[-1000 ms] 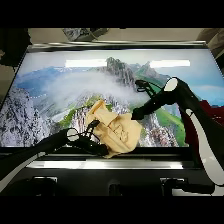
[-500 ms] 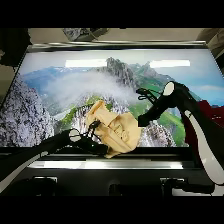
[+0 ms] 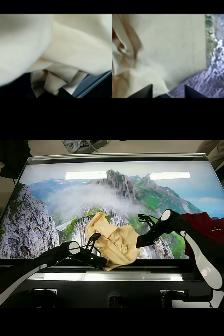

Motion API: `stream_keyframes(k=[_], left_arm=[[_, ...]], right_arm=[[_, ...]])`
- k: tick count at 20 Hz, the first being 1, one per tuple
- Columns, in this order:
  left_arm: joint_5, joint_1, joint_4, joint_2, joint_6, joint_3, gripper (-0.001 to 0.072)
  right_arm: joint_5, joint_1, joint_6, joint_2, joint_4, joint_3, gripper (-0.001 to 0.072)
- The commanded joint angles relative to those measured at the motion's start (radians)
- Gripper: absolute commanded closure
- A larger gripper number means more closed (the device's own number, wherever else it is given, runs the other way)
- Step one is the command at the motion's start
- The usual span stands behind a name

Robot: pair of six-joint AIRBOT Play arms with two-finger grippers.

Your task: Fold the shirts.

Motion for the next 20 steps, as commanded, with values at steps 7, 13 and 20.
stream_keyframes(k=[7,13,20], left_arm=[[-0.011,0.031,0.485,0.284,-0.125,0.232,0.0680],[-0.010,0.238,0.672,0.472,-0.187,1.005,0.0680],[0.009,0.256,0.564,0.475,-0.179,1.326,0.0680]], right_arm=[[-0.085,0.001,-0.082,0.181,-0.003,0.131,0.0672],[-0.357,0.001,-0.080,0.592,-0.140,0.713,0.0672],[-0.465,0.001,0.111,0.783,-0.108,0.837,0.0673]])
